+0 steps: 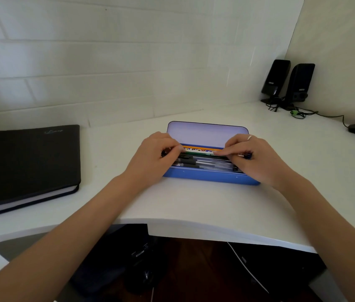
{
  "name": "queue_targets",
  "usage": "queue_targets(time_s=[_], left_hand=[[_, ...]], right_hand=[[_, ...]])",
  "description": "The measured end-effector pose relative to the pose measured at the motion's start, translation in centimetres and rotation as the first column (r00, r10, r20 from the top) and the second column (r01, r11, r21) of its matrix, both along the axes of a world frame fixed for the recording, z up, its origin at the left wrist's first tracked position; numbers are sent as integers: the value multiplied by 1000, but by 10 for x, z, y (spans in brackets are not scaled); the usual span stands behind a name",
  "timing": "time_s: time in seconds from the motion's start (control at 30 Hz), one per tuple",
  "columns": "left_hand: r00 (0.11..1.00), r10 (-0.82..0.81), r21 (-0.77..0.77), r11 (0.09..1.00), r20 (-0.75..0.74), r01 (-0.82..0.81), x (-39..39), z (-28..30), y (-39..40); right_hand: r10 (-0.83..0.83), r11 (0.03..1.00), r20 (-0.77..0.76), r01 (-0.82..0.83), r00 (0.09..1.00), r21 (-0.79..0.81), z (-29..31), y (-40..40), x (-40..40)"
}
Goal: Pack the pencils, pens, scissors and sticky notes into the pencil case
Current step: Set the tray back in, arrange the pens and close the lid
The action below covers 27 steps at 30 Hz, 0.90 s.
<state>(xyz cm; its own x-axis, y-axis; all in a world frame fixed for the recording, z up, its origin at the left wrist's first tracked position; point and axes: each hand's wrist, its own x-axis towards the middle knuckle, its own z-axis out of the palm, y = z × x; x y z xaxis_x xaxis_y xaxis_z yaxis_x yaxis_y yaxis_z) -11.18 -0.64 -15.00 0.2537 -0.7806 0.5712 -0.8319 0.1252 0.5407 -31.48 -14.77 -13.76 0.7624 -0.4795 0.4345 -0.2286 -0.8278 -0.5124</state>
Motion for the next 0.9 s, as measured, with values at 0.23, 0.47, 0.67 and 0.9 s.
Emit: queue_targets(time_s=[0.23,0.47,0.67,0.9], left_hand=[[970,80,-12,996,-229,-84,6,9,6],[951,122,87,991,-283,-101,24,13,18],[975,77,174,984,-210,-40,31,8,21],[971,34,226,974,-236,21,32,6,23]], right_hand=[[31,989,69,-40,997,141,11,7,-8],[-15,988,-75,26,997,149,14,-2,-20],[-11,988,-170,37,985,148,18,-7,-27],[17,974,-238,38,971,224,22,-8,-33]])
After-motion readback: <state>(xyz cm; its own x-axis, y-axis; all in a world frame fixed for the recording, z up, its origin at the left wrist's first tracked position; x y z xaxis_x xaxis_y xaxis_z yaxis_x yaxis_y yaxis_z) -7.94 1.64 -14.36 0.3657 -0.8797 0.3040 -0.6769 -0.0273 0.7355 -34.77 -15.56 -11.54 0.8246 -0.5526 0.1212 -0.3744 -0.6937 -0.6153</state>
